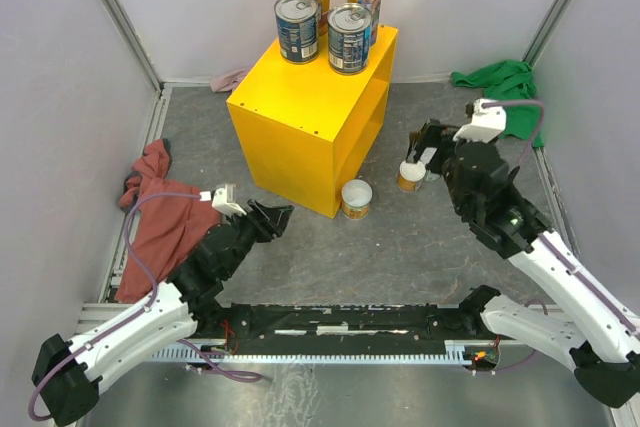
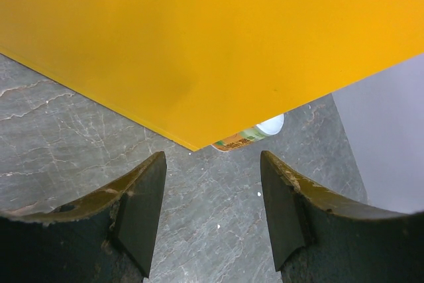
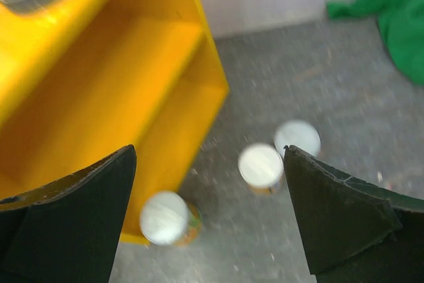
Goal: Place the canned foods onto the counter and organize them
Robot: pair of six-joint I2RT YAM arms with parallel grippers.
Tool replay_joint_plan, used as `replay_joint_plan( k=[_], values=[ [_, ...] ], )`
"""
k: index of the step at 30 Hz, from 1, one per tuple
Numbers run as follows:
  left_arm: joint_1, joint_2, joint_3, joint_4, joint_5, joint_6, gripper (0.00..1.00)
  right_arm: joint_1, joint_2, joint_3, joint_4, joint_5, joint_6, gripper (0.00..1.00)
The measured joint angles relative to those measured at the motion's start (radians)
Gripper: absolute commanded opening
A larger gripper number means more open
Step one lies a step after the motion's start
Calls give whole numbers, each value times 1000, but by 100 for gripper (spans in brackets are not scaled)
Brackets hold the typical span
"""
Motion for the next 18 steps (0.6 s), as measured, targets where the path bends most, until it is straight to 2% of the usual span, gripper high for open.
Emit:
replay_joint_plan(
  k=[7, 18],
  values=[
    [0, -17, -19, -12, 1, -13, 65, 0, -14, -249, -74, 93, 191, 99],
    [0, -50, -53, -13, 5, -16, 65, 0, 124, -344, -39, 143, 351, 99]
  ],
)
